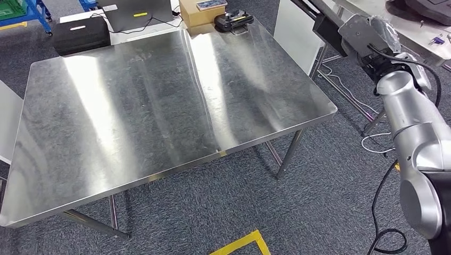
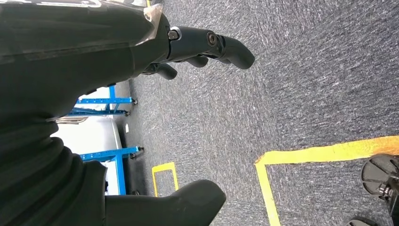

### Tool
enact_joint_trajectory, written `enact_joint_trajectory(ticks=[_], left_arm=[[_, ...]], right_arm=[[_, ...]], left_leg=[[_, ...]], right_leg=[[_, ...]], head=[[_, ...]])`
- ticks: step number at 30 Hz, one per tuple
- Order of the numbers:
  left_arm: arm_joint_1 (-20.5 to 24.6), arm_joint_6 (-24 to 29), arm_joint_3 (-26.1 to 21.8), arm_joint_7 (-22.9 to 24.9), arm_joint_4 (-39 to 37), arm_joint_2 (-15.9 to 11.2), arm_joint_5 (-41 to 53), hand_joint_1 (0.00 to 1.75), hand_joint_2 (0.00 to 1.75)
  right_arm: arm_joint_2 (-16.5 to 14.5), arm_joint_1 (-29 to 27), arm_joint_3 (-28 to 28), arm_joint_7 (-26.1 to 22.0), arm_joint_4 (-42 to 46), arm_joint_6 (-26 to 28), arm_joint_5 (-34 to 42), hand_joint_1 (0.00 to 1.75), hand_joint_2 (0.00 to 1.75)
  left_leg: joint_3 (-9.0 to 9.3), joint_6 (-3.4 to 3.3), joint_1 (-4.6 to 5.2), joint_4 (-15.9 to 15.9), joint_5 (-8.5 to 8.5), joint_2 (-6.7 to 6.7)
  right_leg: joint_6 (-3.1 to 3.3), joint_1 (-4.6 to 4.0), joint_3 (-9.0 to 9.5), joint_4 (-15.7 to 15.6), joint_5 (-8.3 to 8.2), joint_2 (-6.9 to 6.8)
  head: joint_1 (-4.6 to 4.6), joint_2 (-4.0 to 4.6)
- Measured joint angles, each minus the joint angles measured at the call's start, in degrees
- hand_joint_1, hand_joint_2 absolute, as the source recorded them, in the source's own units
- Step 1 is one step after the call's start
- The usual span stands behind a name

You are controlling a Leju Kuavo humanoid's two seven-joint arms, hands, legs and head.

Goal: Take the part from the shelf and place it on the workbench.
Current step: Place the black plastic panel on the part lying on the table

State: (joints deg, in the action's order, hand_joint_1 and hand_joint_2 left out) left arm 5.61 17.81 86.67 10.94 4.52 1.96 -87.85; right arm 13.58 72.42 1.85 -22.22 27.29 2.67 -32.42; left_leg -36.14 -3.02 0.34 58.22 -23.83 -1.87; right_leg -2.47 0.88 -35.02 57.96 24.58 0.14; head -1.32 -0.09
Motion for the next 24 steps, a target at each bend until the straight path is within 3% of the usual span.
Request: enact_joint_trajectory(ticks=[10, 24], left_arm=[[0.0, -0.5, 0.0, -1.1, 0.2, 0.0, 0.1, 0.0, 1.75], [0.0, 0.1, 0.0, -1.3, 0.2, -0.2, -0.2, 0.0, 1.75]], right_arm=[[-0.7, -1.1, 1.3, -0.3, -1.1, 4.2, -3.4, 1.75, 1.75], [-0.5, -1.1, 1.2, -2.1, -1.4, 1.2, -2.2, 1.75, 1.75]], left_leg=[[-0.07, -0.03, 0.63, 0.0, 0.04, 0.0], [-0.08, -0.2, 1.16, 0.0, 0.08, -0.01]], right_leg=[[-0.02, 0.0, 0.04, 0.0, -0.01, -0.01], [-0.07, 0.02, 0.05, 0.0, -0.01, -0.02]], head=[[0.01, 0.0], [0.01, 0.01]])
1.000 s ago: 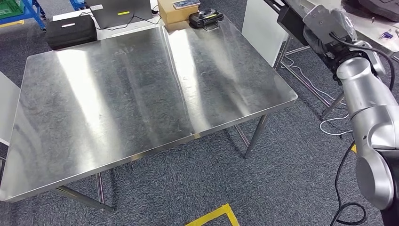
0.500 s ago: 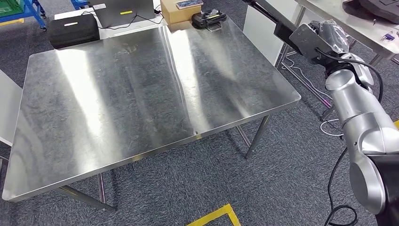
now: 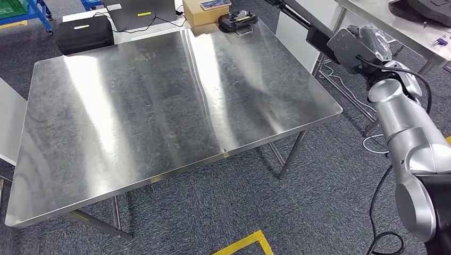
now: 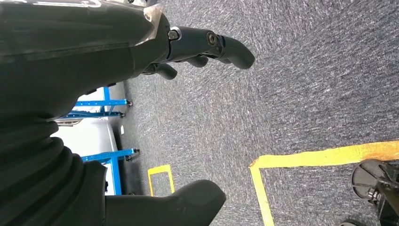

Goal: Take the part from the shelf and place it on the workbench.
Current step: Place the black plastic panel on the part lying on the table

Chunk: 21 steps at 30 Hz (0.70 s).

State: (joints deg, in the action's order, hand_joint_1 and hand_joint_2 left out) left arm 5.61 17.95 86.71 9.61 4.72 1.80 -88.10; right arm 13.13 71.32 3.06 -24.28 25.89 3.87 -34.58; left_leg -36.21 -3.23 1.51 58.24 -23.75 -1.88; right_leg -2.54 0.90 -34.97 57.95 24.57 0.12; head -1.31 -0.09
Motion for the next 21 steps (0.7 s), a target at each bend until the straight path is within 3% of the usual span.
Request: enact_joint_trajectory(ticks=[13, 21], left_arm=[[0.0, 0.2, 0.0, 0.4, 0.1, -0.1, -0.4, 0.0, 1.75], [0.0, 0.8, 0.0, 0.9, 0.1, -0.1, -0.6, 0.0, 1.75]], right_arm=[[-0.1, 1.2, -0.1, -0.4, -1.3, -2.0, 0.1, 1.75, 1.75], [-1.0, 1.4, -0.1, -0.6, -1.8, -2.6, 0.0, 1.75, 1.75]], left_leg=[[-0.03, -0.08, 0.06, 0.0, -0.01, 0.0], [-0.17, -0.83, 0.13, 0.5, -0.4, 0.0]], right_leg=[[-0.03, 0.06, 0.02, 0.0, -0.02, -0.01], [-0.25, 0.88, 0.09, -0.2, -0.1, -0.01]], head=[[-0.01, -0.01], [-0.04, 0.0]])
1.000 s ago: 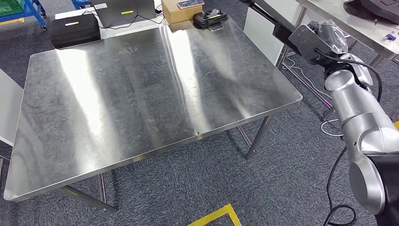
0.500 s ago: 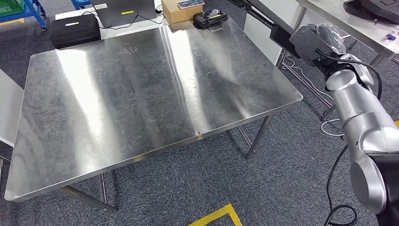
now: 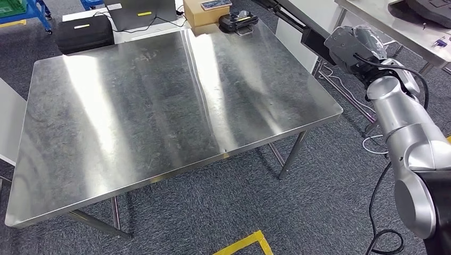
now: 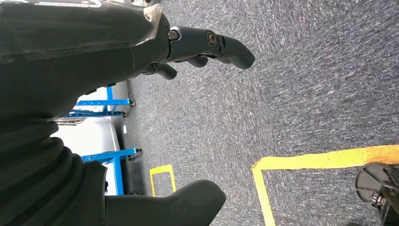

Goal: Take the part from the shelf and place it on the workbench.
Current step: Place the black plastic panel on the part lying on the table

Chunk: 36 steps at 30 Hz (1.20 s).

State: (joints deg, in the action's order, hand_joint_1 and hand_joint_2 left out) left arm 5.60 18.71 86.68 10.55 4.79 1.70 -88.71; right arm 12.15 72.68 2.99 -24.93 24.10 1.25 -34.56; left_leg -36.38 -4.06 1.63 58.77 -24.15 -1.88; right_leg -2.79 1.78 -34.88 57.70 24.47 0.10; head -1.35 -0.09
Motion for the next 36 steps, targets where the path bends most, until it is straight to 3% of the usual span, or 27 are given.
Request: enact_joint_trajectory(ticks=[3, 6, 7, 9, 14, 16, 18, 20, 21, 23, 25, 26, 27, 29, 30, 31, 34, 36], left_arm=[[0.0, 0.2, 0.0, 0.2, 0.0, 0.1, -0.1, 0.0, 1.75], [0.0, 0.5, 0.0, 0.3, 0.0, 0.2, -0.1, 0.0, 1.75], [0.0, 0.5, 0.0, 0.4, 0.0, 0.2, -0.1, 0.0, 1.75], [0.0, 0.5, 0.0, 0.4, 0.1, 0.3, -0.1, 0.0, 1.75], [0.0, 0.5, 0.0, 0.5, 0.1, 0.4, -0.1, 0.0, 1.75], [0.0, 0.5, 0.0, 0.5, 0.1, 0.4, -0.1, 0.0, 1.75], [-0.1, 0.6, 0.0, 0.8, 0.2, 0.4, -0.1, 0.0, 1.75], [-0.2, 0.7, -0.1, 1.1, 0.3, 0.3, -0.1, 0.0, 1.75], [-0.2, 0.7, -0.1, 1.2, 0.3, 0.3, -0.1, 0.0, 1.75], [-0.2, 0.8, -0.1, 1.2, 0.3, 0.4, -0.2, 0.0, 1.75], [-0.2, 0.8, -0.1, 1.3, 0.3, 0.4, -0.2, 0.0, 1.75], [-0.3, 0.8, -0.1, 1.4, 0.3, 0.4, -0.1, 0.0, 1.75], [-0.3, 0.8, -0.1, 1.4, 0.3, 0.4, -0.1, 0.0, 1.75], [-0.2, 0.8, -0.1, 1.5, 0.3, 0.3, -0.1, 0.0, 1.75], [-0.2, 0.9, -0.1, 1.6, 0.3, 0.3, -0.2, 0.0, 1.75], [-0.2, 0.9, -0.1, 1.6, 0.3, 0.3, -0.2, 0.0, 1.75], [-0.2, 1.0, -0.1, 1.9, 0.3, 0.3, -0.2, 0.0, 1.75], [-0.2, 1.1, -0.1, 2.0, 0.4, 0.4, -0.1, 0.0, 1.75]], right_arm=[[-0.2, 0.1, 0.0, -0.1, 0.0, 0.0, -0.1, 1.75, 1.75], [-0.3, 0.2, 0.0, -0.1, -0.1, 0.0, -0.1, 1.75, 1.75], [-0.3, 0.1, 0.0, -0.1, -0.2, 0.0, -0.1, 1.75, 1.75], [-0.3, -0.2, 0.0, -0.1, -0.3, 0.0, -0.1, 1.75, 1.75], [-0.3, -0.3, 0.0, -0.1, -0.4, 0.0, -0.2, 1.75, 1.75], [-0.3, -0.4, 0.0, -0.1, -0.4, 0.0, -0.2, 1.75, 1.75], [-0.6, -0.3, 0.0, 0.0, -0.4, -0.2, -0.4, 1.75, 1.75], [-1.0, -0.2, 0.0, 0.1, -0.5, -0.4, -0.6, 1.75, 1.75], [-1.0, -0.2, 0.0, 0.1, -0.5, -0.5, -0.7, 1.75, 1.75], [-1.2, -0.2, 0.1, 0.2, -0.5, -0.5, -0.8, 1.75, 1.75], [-1.3, -0.3, 0.1, 0.2, -0.6, -0.5, -0.8, 1.75, 1.75], [-1.3, -0.3, 0.1, 0.3, -0.7, -0.5, -0.9, 1.75, 1.75], [-1.4, -0.4, 0.1, 0.3, -0.7, -0.5, -0.9, 1.75, 1.75], [-1.4, -0.3, 0.1, 0.3, -0.7, -0.4, -1.0, 1.75, 1.75], [-1.4, -0.1, 0.1, 0.3, -0.7, -0.4, -1.1, 1.75, 1.75], [-1.4, -0.1, 0.1, 0.3, -0.7, -0.3, -1.2, 1.75, 1.75], [-1.3, 0.0, 0.1, 0.4, -0.8, -0.2, -1.6, 1.75, 1.75], [-1.2, 0.0, 0.1, 0.4, -0.8, -0.1, -1.9, 1.75, 1.75]], left_leg=[[0.93, -0.72, -0.71, -1.4, 0.69, 0.08], [1.39, -1.06, -1.01, -2.0, 1.0, 0.1], [1.39, -1.04, -1.02, -2.0, 0.98, 0.05], [1.39, -1.0, -1.04, -1.9, 0.95, -0.07], [1.4, -0.94, -1.09, -1.9, 0.91, -0.16], [1.4, -0.68, -1.24, -1.6, 0.74, -0.31], [0.97, 0.46, -1.44, -0.8, 0.28, -0.66], [0.03, 1.75, -1.59, 0.9, -1.01, -0.4], [-0.99, 2.13, -1.71, 3.2, -2.42, 0.08], [-4.68, 2.84, -1.99, 10.9, -6.28, 1.04], [-7.87, 3.12, -2.16, 17.0, -8.11, 1.38], [-7.97, 3.05, -2.18, 16.8, -7.36, 1.42], [-6.82, 2.83, -2.19, 14.2, -5.63, 1.47], [-2.52, 2.03, -1.97, 5.6, -1.78, 2.02], [-0.86, 1.69, -1.78, 2.4, -0.7, 2.34], [0.07, 1.45, -1.57, 0.5, -0.3, 2.58], [0.5, 0.88, -1.36, -0.5, -0.09, 2.42], [1.13, 0.21, -1.56, -1.4, 0.48, 2.13]], right_leg=[[-0.1, -0.47, -0.77, 1.4, 0.92, -0.05], [0.61, -0.56, -5.58, 11.3, 5.19, -0.09], [0.55, -0.53, -7.24, 14.6, 6.18, -0.09], [0.21, -0.48, -8.72, 17.3, 6.65, -0.09], [-0.12, -0.44, -8.15, 16.1, 5.94, -0.1], [-0.75, -0.24, -5.6, 11.1, 3.91, -0.09], [-0.28, -0.22, -1.69, 3.6, 1.12, 0.0], [1.03, -0.21, 0.15, 0.2, -0.08, -0.02], [1.32, -0.05, 0.18, 0.2, -0.12, -0.12], [1.67, -0.14, 0.2, 0.2, -0.07, -0.32], [1.7, -0.26, 0.2, 0.2, -0.03, -0.54], [1.7, -0.33, 0.22, 0.2, -0.02, -0.65], [1.69, -0.39, 0.26, 0.2, 0.0, -0.76], [1.66, -0.63, 0.36, 0.2, 0.04, -0.94], [1.59, -0.81, 0.36, 0.2, 0.08, -1.02], [1.52, -0.96, 0.33, 0.2, 0.12, -1.14], [0.91, -1.21, 0.35, 0.1, 0.25, -1.5], [0.78, -1.31, -0.62, 2.3, 1.58, -1.24]], head=[[0.07, -0.01], [0.25, 0.0], [0.27, 0.0], [0.26, 0.0], [0.26, 0.0], [0.27, 0.0], [0.23, 0.0], [0.02, 0.0], [-0.16, -0.01], [-0.49, -0.02], [-0.5, -0.01], [-0.5, -0.01], [-0.5, 0.0], [-0.49, 0.0], [-0.46, 0.0], [-0.46, 0.0], [-0.41, -0.02], [-0.28, -0.01]])
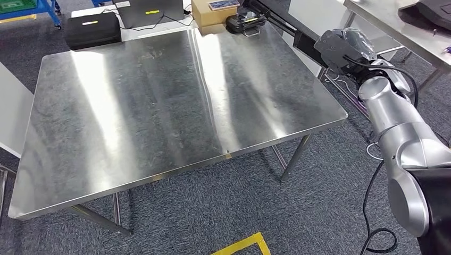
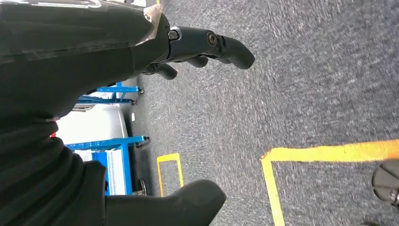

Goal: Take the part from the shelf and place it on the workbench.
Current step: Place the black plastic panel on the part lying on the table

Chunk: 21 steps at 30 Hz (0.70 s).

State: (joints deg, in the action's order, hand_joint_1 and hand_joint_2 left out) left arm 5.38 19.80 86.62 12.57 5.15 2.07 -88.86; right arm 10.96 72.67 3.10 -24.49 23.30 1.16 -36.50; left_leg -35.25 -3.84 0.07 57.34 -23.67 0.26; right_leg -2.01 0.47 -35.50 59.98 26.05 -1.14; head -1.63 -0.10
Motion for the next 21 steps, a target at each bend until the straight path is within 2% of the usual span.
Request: enact_joint_trajectory(ticks=[1, 3, 4, 5, 6, 8, 10, 12, 14, 15, 17, 19, 20, 21], left_arm=[[0.0, 0.0, 0.0, 0.1, 0.0, 0.0, 0.0, 0.0, 1.75], [0.0, 0.1, 0.0, 0.2, 0.0, 0.0, 0.0, 0.0, 1.75], [0.0, 0.1, 0.0, 0.3, 0.0, 0.0, 0.0, 0.0, 1.75], [0.0, 0.1, 0.0, 0.4, 0.0, 0.0, 0.0, 0.0, 1.75], [0.0, 0.1, 0.0, 0.4, 0.0, 0.1, 0.0, 0.0, 1.75], [0.0, 0.1, 0.0, 0.5, 0.1, 0.2, 0.0, 0.0, 1.75], [0.0, 0.1, 0.0, 0.5, 0.1, 0.2, 0.0, 0.0, 1.75], [-0.1, 0.1, 0.0, 0.6, 0.1, 0.2, 0.0, 0.0, 1.75], [-0.2, 0.1, 0.0, 0.8, 0.1, 0.1, 0.0, 0.0, 1.75], [-0.3, 0.2, 0.0, 1.0, 0.1, 0.1, 0.0, 0.0, 1.75], [-0.3, 0.3, 0.0, 1.2, 0.1, 0.0, 0.0, 0.0, 1.75], [-0.3, 0.5, 0.0, 1.3, 0.1, 0.1, 0.0, 0.0, 1.75], [-0.3, 0.6, 0.0, 1.4, 0.1, 0.1, 0.0, 0.0, 1.75], [-0.3, 0.6, 0.0, 1.4, 0.1, 0.1, 0.0, 0.0, 1.75]], right_arm=[[0.1, 0.0, 0.0, 0.0, 0.0, 0.1, -0.1, 1.75, 1.75], [0.2, -0.2, 0.0, 0.1, -0.2, 0.3, -0.4, 1.75, 1.75], [0.2, -0.5, 0.0, 0.2, -0.3, 0.3, -0.6, 1.75, 1.75], [0.2, -0.7, 0.0, 0.2, -0.4, 0.3, -0.8, 1.75, 1.75], [0.2, -0.9, 0.0, 0.3, -0.5, 0.4, -1.0, 1.75, 1.75], [0.2, -0.9, 0.1, 0.2, -0.5, 0.4, -1.4, 1.75, 1.75], [0.1, -0.7, 0.3, 0.2, -0.6, 0.6, -1.7, 1.75, 1.75], [-0.1, -0.6, 0.4, 0.3, -0.6, 0.7, -2.2, 1.75, 1.75], [-0.4, -0.6, 0.8, 0.6, -0.7, 0.8, -2.8, 1.75, 1.75], [-0.5, -0.5, 1.0, 0.7, -0.7, 0.9, -3.1, 1.75, 1.75], [-0.7, -0.4, 1.3, 1.0, -0.7, 1.1, -3.8, 1.75, 1.75], [-0.8, -0.4, 1.4, 1.3, -0.8, 1.3, -4.3, 1.75, 1.75], [-0.9, -0.5, 1.5, 1.4, -0.9, 1.4, -4.6, 1.75, 1.75], [-0.9, -0.5, 1.5, 1.6, -0.9, 1.4, -4.9, 1.75, 1.75]], left_leg=[[0.26, -0.24, -0.12, -0.3, 0.19, -0.16], [0.28, -0.48, -0.06, -0.4, 0.22, -0.62], [0.27, -0.5, -0.05, -0.3, 0.2, -0.9], [0.26, -0.49, -0.05, -0.3, 0.18, -1.2], [0.27, -0.44, -0.06, -0.2, 0.15, -1.48], [0.19, -0.1, -0.06, 0.2, -0.09, -2.05], [-0.19, 0.46, 0.12, 0.8, -0.42, -2.46], [-0.52, 0.88, 0.23, 1.0, -0.48, -2.62], [-0.81, 1.34, 0.07, 1.4, -0.82, -2.4], [-1.31, 1.69, -0.05, 2.5, -1.61, -2.06], [-3.93, 2.48, -0.37, 8.1, -4.74, -1.25], [-7.88, 2.95, -0.69, 15.8, -7.88, -0.88], [-9.14, 3.05, -0.77, 18.0, -8.22, -0.8], [-9.32, 3.06, -0.81, 17.8, -7.43, -0.73]], right_leg=[[0.18, 0.02, -1.29, 2.7, 1.32, 0.25], [0.46, 0.14, -4.97, 10.4, 4.37, 0.63], [0.3, 0.16, -6.39, 13.1, 5.18, 0.73], [-0.05, 0.19, -6.85, 13.9, 5.15, 0.8], [-0.51, 0.24, -6.09, 12.3, 4.2, 0.85], [-1.37, 0.51, -2.14, 4.1, 1.01, 1.05], [-1.26, 0.51, 0.77, -1.6, -0.89, 1.23], [-0.52, 0.29, 1.13, -2.2, -1.17, 1.17], [0.07, 0.65, 1.1, -2.3, -1.36, 1.05], [0.38, 0.83, 1.17, -2.4, -1.4, 0.98], [0.94, 0.97, 1.29, -2.5, -1.38, 0.82], [1.25, 0.89, 1.34, -2.4, -1.31, 0.66], [1.27, 0.87, 1.36, -2.4, -1.28, 0.59], [1.3, 0.86, 1.42, -2.4, -1.25, 0.51]], head=[[0.13, 0.01], [0.25, 0.01], [0.31, 0.01], [0.34, 0.01], [0.39, 0.01], [0.45, 0.01], [0.5, 0.01], [0.49, 0.0], [0.45, 0.0], [0.38, 0.01], [0.17, 0.01], [0.08, 0.01], [0.07, 0.01], [0.06, 0.01]])
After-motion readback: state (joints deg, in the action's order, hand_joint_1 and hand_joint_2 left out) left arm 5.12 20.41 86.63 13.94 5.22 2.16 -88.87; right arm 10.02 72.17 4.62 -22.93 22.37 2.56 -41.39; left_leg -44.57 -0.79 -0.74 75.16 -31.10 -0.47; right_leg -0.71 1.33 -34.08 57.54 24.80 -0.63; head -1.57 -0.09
